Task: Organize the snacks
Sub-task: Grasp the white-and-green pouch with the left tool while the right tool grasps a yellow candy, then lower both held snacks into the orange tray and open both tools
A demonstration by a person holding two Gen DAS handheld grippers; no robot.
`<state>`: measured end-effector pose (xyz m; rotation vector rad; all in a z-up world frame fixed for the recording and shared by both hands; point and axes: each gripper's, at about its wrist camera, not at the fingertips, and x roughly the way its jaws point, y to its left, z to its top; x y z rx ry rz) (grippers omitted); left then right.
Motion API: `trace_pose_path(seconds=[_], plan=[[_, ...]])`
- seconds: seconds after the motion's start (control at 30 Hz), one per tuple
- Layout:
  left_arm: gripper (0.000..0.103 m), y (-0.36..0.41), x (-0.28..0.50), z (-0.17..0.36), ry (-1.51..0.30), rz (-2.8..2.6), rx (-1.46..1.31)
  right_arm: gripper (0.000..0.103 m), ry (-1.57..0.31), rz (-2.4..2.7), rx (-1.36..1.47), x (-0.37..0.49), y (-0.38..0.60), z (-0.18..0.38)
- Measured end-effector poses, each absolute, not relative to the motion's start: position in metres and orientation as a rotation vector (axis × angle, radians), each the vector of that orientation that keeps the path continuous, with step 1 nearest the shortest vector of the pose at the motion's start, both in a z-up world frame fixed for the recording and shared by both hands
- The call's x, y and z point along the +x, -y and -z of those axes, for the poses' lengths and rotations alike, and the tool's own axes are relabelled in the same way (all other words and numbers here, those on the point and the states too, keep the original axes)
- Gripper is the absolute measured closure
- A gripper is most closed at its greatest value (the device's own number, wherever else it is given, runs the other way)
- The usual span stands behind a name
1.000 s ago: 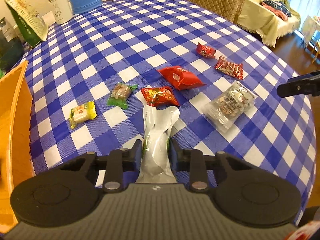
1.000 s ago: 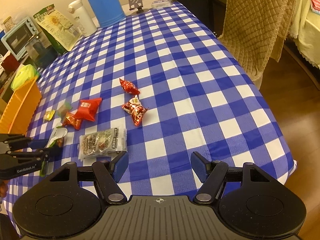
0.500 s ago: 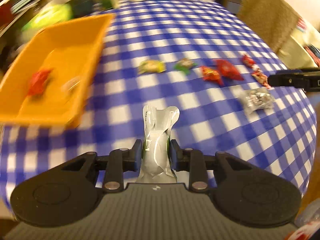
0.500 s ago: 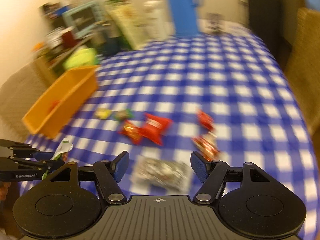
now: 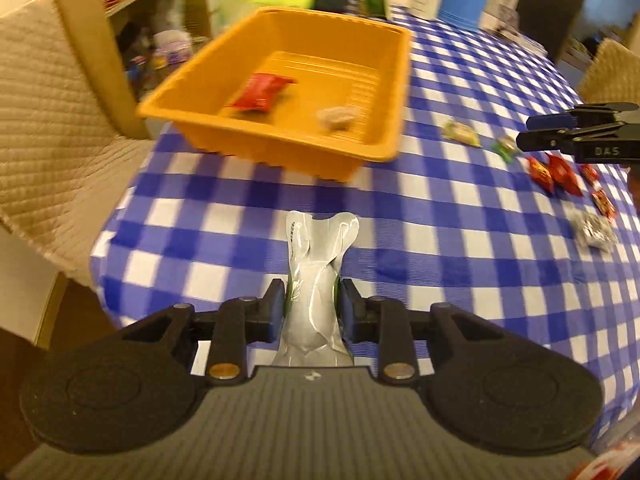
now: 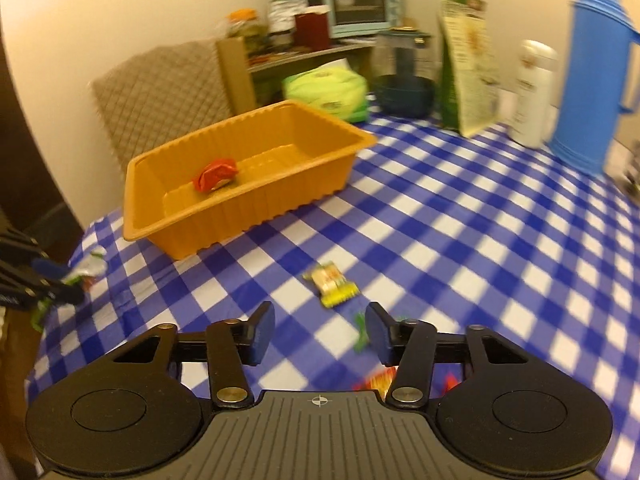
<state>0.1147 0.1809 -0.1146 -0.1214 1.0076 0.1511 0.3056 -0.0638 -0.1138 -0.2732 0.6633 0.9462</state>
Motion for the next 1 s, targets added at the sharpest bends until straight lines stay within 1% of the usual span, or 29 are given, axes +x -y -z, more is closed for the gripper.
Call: trace_pose_path(seconds=[0.13, 0.2, 0.37, 0.67, 0.77, 0.9, 1.0], plan=[[0.076, -0.198, 0.112, 0.113, -1.002, -0.197, -0.148, 0.061, -0.678, -0.966, -0.329, 0.324, 0.041, 0.124], [0.076, -0.205, 0.110, 0.111, -0.998, -0.212, -0.154, 0.066, -0.686, -0.969, -0.358, 0.332, 0.031, 0.129], [0.076, -0.220, 0.111, 0.109, -0.994, -0.239, -0.164, 0.069, -0.694, -0.980, -0.423, 0.344, 0.014, 0.136], [0.076, -0.234, 0.112, 0.107, -0.989, -0.249, -0.173, 0.069, -0.719, -0.985, -0.483, 0.351, -0.001, 0.148], [0.076, -0.237, 0.113, 0.105, -0.984, -0.251, -0.173, 0.081, -0.735, -0.980, -0.468, 0.350, -0.001, 0.147], [0.076, -0.241, 0.115, 0.100, -0.971, -0.252, -0.169, 0.081, -0.747, -0.952, -0.460, 0.344, -0.003, 0.145], [0.076, -0.242, 0.116, 0.093, -0.957, -0.249, -0.161, 0.081, -0.754, -0.930, -0.403, 0.338, 0.000, 0.137]])
